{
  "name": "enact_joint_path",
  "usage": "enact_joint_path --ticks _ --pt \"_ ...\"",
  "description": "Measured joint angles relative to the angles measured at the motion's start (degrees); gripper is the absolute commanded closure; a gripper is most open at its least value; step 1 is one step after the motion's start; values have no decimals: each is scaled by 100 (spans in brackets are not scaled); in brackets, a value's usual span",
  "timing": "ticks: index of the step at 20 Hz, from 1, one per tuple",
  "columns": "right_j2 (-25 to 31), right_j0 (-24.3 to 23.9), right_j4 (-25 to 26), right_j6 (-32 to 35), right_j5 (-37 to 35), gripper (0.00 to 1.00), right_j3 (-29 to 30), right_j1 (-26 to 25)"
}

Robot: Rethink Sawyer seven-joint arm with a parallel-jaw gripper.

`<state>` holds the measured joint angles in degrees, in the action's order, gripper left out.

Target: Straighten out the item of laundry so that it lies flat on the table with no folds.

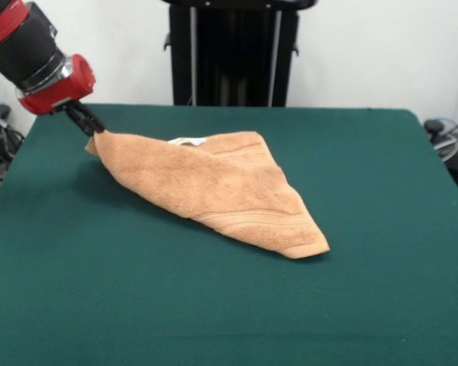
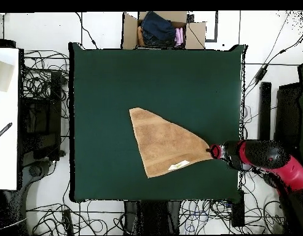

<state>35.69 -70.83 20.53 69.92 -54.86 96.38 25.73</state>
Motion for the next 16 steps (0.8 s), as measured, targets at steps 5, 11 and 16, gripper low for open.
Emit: enact_joint_path --ticks 5,11,16 --pt "-1 -89 45 -85 -154 100 -133 -2" --pt "-1 -112 202 -299 -255 100 -277 -2" --pt "0 -111 232 -423 -272 100 -324 -2"
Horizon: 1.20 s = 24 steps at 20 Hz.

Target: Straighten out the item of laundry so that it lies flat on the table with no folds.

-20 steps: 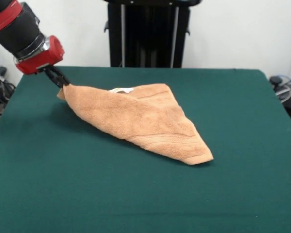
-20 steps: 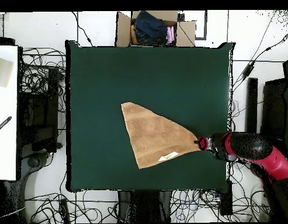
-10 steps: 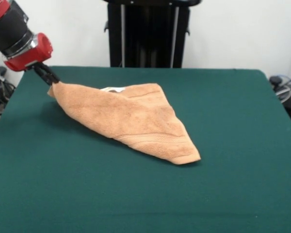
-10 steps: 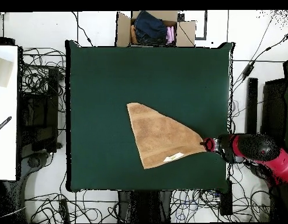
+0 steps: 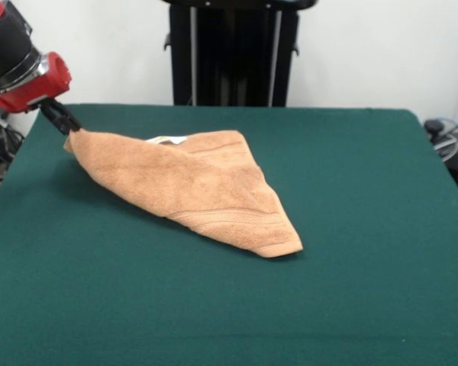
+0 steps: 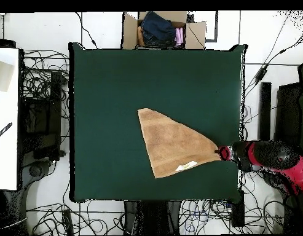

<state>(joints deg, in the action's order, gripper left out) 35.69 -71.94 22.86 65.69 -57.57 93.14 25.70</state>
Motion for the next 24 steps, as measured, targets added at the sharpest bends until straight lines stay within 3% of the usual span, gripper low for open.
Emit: enact_joint_path --ticks 24 --pt "0 0 1 -86 -4 100 -41 59"
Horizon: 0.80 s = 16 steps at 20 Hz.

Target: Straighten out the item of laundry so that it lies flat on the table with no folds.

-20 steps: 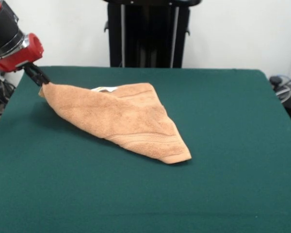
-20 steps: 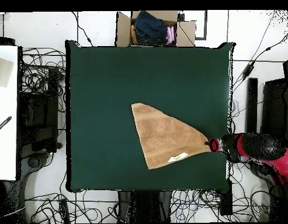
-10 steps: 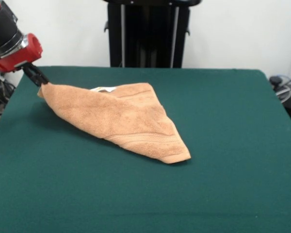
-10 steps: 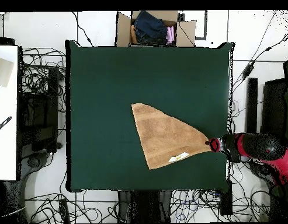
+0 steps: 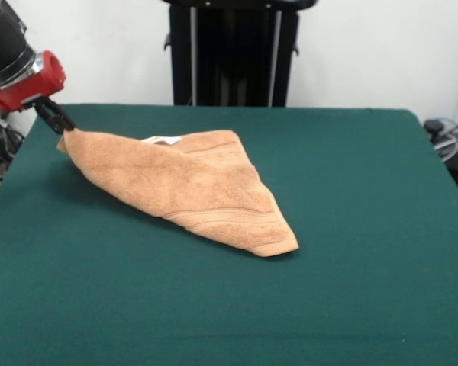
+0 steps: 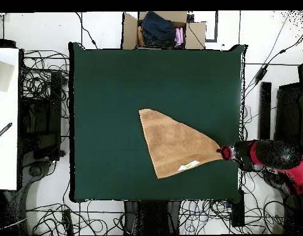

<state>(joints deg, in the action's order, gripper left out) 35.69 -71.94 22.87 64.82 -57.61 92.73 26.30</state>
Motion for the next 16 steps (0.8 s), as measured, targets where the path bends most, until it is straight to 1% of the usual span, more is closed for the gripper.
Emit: enact_joint_path --ticks 16 --pt "0 0 0 0 0 100 31 283"
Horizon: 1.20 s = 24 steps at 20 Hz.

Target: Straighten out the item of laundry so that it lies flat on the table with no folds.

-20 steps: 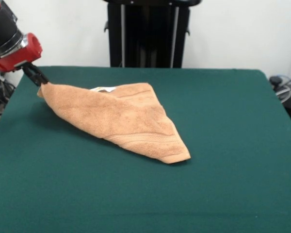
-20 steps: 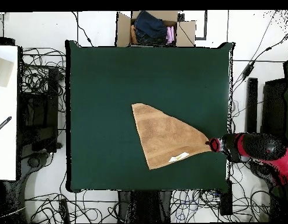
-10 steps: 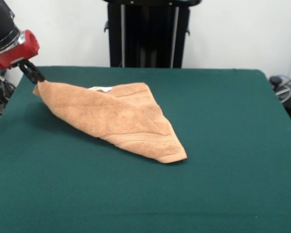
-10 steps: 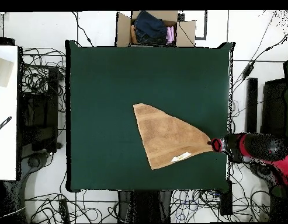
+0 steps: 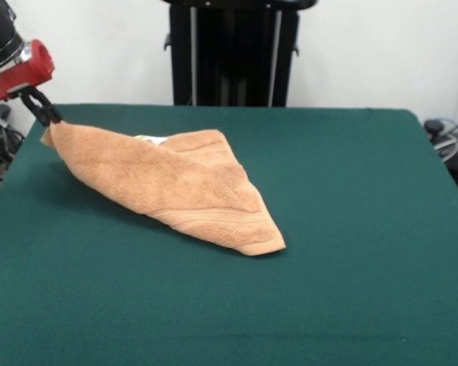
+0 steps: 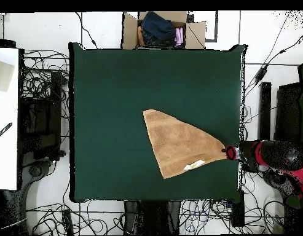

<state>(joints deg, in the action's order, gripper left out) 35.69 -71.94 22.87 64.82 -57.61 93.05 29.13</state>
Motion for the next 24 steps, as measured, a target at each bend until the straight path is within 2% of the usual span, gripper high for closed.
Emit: enact_joint_path --ticks 4,5,20,24 --pt "0 -1 0 0 0 100 5 57" --pt "0 -1 0 0 0 0 5 77" --pt "0 -1 0 0 -1 0 8 217" --pt "0 -2 0 0 143 0 196 342"
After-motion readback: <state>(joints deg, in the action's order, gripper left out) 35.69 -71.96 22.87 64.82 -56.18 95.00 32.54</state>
